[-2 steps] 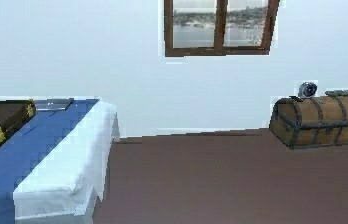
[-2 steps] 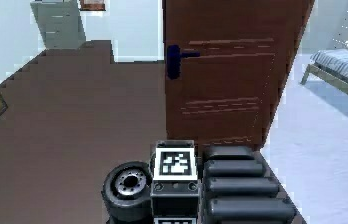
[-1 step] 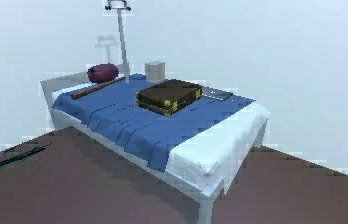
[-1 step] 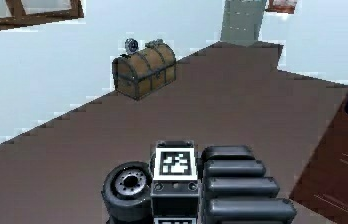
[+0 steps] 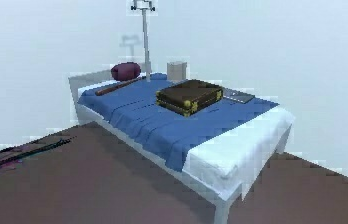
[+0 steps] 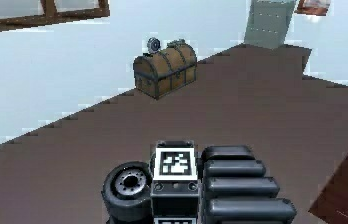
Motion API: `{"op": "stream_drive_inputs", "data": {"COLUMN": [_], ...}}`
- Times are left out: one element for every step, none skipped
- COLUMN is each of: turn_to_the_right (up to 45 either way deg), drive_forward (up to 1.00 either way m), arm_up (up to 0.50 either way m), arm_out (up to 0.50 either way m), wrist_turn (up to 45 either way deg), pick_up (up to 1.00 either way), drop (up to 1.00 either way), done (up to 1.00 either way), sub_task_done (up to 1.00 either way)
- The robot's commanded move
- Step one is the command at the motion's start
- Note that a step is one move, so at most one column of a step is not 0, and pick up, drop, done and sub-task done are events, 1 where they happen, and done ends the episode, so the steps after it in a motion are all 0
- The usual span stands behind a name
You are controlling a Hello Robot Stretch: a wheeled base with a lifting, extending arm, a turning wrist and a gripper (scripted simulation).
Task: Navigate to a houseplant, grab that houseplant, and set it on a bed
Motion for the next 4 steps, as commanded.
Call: {"op": "stream_drive_inputs", "data": {"turn_to_the_right": [0.0,-33.0,0.0,0.0], "drive_forward": [0.25,0.00,1.00,0.40], "arm_up": [0.00,0.00,0.00,0.00], "arm_out": [0.00,0.00,0.00,0.00], "wrist_turn": [0.0,0.0,0.0,0.0], "pick_up": [0.00,0.00,0.00,0.00], "drop": [0.00,0.00,0.00,0.00], "done": [0.00,0.00,0.00,0.00], "sub_task_done": [0.00,0.00,0.00,0.00]}}
